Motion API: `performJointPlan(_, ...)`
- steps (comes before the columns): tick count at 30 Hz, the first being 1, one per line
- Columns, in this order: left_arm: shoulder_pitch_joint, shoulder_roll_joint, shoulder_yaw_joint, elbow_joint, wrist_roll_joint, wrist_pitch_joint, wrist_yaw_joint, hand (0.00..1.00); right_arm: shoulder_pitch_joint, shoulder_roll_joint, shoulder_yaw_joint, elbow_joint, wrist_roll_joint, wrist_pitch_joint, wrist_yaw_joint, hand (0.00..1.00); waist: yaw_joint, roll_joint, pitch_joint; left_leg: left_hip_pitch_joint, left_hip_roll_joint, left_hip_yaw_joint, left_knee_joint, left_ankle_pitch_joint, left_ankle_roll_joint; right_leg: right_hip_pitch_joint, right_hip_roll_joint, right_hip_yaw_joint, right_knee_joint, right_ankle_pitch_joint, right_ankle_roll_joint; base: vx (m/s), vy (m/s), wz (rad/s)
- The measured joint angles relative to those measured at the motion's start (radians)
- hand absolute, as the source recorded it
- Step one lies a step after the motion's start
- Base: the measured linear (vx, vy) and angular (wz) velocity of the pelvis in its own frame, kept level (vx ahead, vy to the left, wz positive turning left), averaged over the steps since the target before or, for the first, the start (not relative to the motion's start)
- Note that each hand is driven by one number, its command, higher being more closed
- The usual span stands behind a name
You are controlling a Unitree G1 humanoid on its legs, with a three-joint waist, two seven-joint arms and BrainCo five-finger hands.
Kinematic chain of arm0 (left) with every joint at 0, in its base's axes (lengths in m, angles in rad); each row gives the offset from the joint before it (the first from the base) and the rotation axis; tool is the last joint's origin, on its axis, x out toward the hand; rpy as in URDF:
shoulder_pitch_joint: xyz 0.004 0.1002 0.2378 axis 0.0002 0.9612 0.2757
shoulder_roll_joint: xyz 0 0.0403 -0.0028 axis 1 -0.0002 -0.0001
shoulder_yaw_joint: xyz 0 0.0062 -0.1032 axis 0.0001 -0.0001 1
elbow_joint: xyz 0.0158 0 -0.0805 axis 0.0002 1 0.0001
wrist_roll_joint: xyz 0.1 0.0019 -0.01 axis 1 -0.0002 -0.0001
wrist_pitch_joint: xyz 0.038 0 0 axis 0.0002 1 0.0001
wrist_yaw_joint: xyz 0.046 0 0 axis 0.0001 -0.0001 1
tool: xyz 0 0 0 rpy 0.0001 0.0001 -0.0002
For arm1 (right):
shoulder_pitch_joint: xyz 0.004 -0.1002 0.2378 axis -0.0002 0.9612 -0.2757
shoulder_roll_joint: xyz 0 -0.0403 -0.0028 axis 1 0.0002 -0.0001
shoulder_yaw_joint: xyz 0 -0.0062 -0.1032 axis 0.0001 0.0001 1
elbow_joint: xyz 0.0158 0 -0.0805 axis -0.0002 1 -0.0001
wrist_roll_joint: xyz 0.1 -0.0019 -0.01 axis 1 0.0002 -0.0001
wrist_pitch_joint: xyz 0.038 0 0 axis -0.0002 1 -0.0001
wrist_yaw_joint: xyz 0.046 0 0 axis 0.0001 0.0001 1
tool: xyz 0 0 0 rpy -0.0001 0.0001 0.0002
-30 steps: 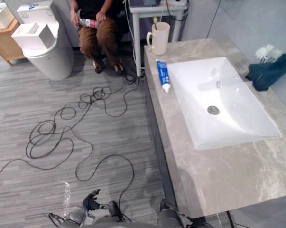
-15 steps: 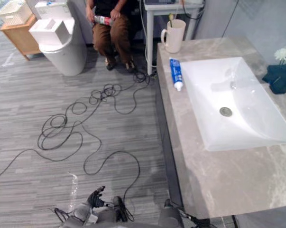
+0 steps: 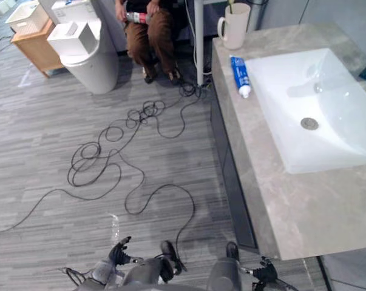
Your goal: Organize washtable
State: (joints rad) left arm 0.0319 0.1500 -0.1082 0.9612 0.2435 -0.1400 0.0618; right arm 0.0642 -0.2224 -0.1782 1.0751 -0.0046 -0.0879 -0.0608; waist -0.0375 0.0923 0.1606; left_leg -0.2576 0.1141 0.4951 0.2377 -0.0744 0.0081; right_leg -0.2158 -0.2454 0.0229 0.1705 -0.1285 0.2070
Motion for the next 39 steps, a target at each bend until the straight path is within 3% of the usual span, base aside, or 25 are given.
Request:
performJointPlan(2, -0.015, 0.0, 0.0, 0.0, -0.011, -0.001, 0.007, 0.0, -0.024, 0.012, 0.0, 0.001, 0.005, 0.004, 0.001, 0.0, 0.009, 0.0, 0.001, -0.015, -0.018, 0.045, 0.02, -0.034, 0.014, -0.021, -0.021, 0.029, -0.033, 0.018, 0.017, 0.14, 0.18, -0.5)
performJointPlan(4, -0.043, 0.0, 0.006, -0.008, -0.019, -0.001, 0.01, 0.0, -0.066, 0.037, 0.004, 0.0, 0.007, 0.011, 0.004, 0.0, 0.025, 0.0, 0.001, -0.028, -0.046, 0.096, 0.031, -0.065, 0.031, -0.044, -0.051, 0.071, -0.078, 0.091, -0.018, 0.15, 0.175, -0.52)
performJointPlan(7, -0.058, 0.001, 0.042, -0.018, -0.038, -0.003, 0.023, 0.0, -0.125, 0.05, 0.037, -0.001, 0.004, 0.01, 0.013, 0.0, 0.031, 0.005, 0.0, -0.053, -0.043, 0.113, 0.074, -0.089, 0.039, -0.051, -0.061, 0.043, -0.124, 0.17, -0.011, 0.17, 0.099, -0.25)
performJointPlan(9, -0.059, 0.0, 0.044, -0.018, -0.038, -0.003, 0.027, 0.0, -0.144, 0.065, 0.041, -0.001, 0.001, 0.007, 0.018, 0.0, 0.055, 0.005, 0.0, -0.062, -0.036, 0.099, 0.083, -0.09, 0.037, -0.052, -0.053, 0.017, -0.147, 0.188, -0.017, 0.18, 0.017, -0.21)
performJointPlan(18, -0.058, -0.025, 0.079, 0.001, -0.037, -0.002, 0.024, 0.0, -0.147, 0.06, 0.079, 0.0, -0.006, 0.008, 0.018, 0.0, 0.054, 0.004, 0.0, -0.043, 0.018, 0.055, 0.089, -0.09, 0.034, -0.033, 0.005, -0.026, -0.157, 0.213, -0.03, 0.11, -0.03, -0.13)
performJointPlan(21, -0.058, -0.027, 0.081, 0.0, -0.037, -0.003, 0.025, 0.0, -0.139, 0.061, 0.081, 0.0, -0.006, 0.008, 0.018, 0.0, 0.054, -0.004, -0.003, -0.012, 0.017, 0.044, 0.077, -0.089, 0.012, -0.013, 0.008, -0.033, -0.16, 0.213, -0.029, 0.03, 0.03, -0.14)
performJointPlan(25, -0.058, -0.027, 0.08, 0.001, -0.037, -0.002, 0.024, 0.0, -0.135, 0.063, 0.117, 0.001, -0.006, 0.008, 0.017, 0.0, 0.055, -0.032, -0.004, -0.013, 0.021, 0.029, 0.075, -0.085, 0.004, -0.004, 0.013, -0.053, -0.176, 0.213, -0.029, -0.04, 0.034, 0.0)
performJointPlan(31, -0.052, -0.025, 0.08, 0.0, -0.037, -0.002, 0.023, 0.0, -0.135, 0.071, 0.117, 0.002, -0.005, 0.009, 0.016, 0.0, 0.053, -0.051, -0.002, -0.031, 0.032, -0.002, 0.1, -0.085, -0.005, -0.005, 0.02, -0.075, -0.175, 0.212, -0.029, -0.12, 0.047, 0.03)
performJointPlan(37, -0.053, -0.009, 0.079, -0.008, -0.035, 0.0, 0.023, 0.0, -0.137, 0.08, 0.092, 0.001, -0.005, 0.01, 0.015, 0.0, 0.054, -0.06, -0.002, -0.143, 0.11, -0.024, 0.291, -0.191, -0.01, -0.065, 0.051, -0.053, -0.127, 0.198, -0.016, -0.11, 0.066, -0.1)
performJointPlan(39, -0.054, 0.001, 0.078, -0.009, -0.035, 0.001, 0.023, 0.0, -0.139, 0.085, 0.07, 0.0, -0.004, 0.011, 0.015, 0.0, 0.054, -0.064, -0.003, -0.153, 0.113, -0.008, 0.323, -0.222, -0.003, -0.093, 0.047, -0.035, -0.097, 0.196, -0.015, -0.03, 0.103, -0.25)
